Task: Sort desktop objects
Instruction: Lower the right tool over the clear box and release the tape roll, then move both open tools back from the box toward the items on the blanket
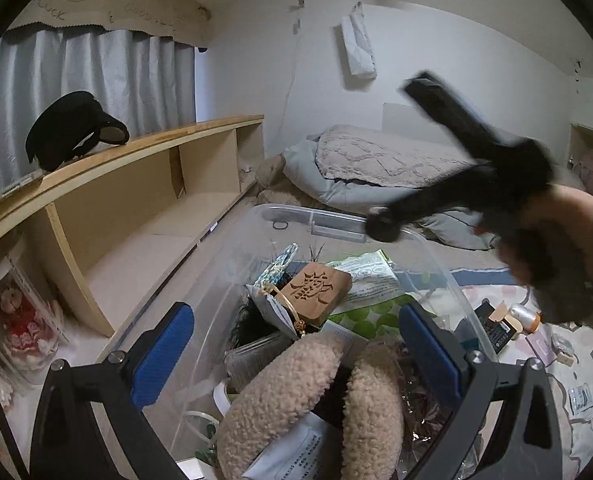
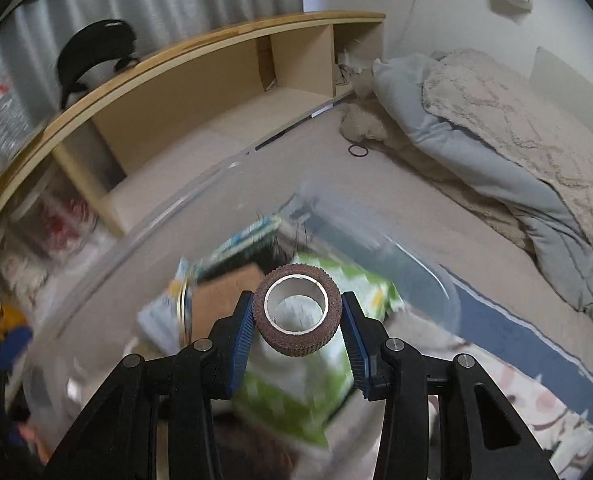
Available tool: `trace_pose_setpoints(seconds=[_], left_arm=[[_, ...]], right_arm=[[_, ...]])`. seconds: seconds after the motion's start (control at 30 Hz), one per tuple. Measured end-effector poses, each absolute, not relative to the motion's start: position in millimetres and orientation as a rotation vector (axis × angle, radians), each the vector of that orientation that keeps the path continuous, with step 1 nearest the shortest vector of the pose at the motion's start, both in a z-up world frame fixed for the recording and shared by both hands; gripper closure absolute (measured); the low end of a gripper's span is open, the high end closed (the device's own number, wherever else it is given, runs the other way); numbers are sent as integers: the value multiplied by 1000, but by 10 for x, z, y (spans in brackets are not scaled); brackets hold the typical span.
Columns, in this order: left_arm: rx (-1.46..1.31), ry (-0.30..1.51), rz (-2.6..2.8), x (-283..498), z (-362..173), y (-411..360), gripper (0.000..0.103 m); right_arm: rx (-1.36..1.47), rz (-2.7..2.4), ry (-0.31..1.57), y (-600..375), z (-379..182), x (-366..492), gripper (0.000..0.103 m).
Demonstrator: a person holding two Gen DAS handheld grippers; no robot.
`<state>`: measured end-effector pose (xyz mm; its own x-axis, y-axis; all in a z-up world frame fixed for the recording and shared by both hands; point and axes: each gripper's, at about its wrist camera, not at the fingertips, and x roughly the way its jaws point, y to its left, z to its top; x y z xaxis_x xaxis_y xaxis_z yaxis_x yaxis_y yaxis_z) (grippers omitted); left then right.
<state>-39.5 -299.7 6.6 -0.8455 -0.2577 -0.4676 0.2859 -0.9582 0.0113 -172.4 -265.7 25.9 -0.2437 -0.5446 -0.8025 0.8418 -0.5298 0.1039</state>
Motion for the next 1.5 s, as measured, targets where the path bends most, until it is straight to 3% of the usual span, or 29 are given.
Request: trace_pose_setpoints(seconds=[0.27,0.33,0.37,1.13,1.5], left_arm=[[707,115,-2800,-405,65,-3033,0],[715,117,-2804,-407,60,-3027,0],[718,118,-2804,-409,59,-3026,0],[729,111,-2782,-403,58,-2983,0],[715,133,-2806,-393,165,-2749,0]], right_arm=[[1045,-1923,478,-3055,79,-1879,59],[1017,-1956,445,-3057,93,-1898,28],[1005,-1973,424,-3028,100,-1906,0],[784,-1909,199,-1846,318,-1470,0],[627,-1922,179,-1186,507,-1255,0]])
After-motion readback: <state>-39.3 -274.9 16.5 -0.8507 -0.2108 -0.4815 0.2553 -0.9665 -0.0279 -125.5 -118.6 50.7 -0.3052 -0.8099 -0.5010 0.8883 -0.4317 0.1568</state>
